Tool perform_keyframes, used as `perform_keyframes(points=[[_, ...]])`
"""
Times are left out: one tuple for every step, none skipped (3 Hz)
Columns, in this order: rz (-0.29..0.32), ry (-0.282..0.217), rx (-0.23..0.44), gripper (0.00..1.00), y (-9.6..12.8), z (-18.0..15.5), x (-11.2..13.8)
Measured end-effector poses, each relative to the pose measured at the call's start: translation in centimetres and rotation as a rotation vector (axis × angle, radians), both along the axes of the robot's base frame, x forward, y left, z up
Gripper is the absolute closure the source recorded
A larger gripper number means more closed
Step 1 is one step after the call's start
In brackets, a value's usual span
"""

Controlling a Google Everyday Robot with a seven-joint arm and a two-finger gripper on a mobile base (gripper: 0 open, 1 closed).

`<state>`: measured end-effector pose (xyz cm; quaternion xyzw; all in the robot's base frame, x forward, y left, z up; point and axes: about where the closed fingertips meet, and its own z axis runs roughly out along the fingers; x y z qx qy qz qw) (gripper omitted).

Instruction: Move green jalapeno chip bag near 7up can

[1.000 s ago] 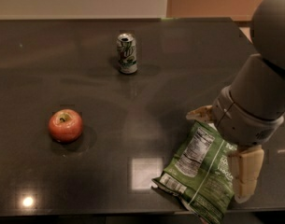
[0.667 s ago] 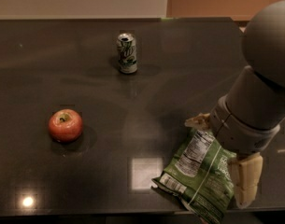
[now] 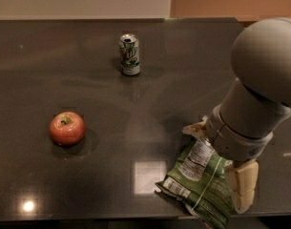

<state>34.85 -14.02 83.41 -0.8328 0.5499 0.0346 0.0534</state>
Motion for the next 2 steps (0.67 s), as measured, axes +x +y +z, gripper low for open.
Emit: perform_keyframes(points=[[0.004,0.008,-0.014,0.18,0.29,-0.60,0.22],[-0.004,0.020,-0.026,0.42,0.53,-0.81,0.43]])
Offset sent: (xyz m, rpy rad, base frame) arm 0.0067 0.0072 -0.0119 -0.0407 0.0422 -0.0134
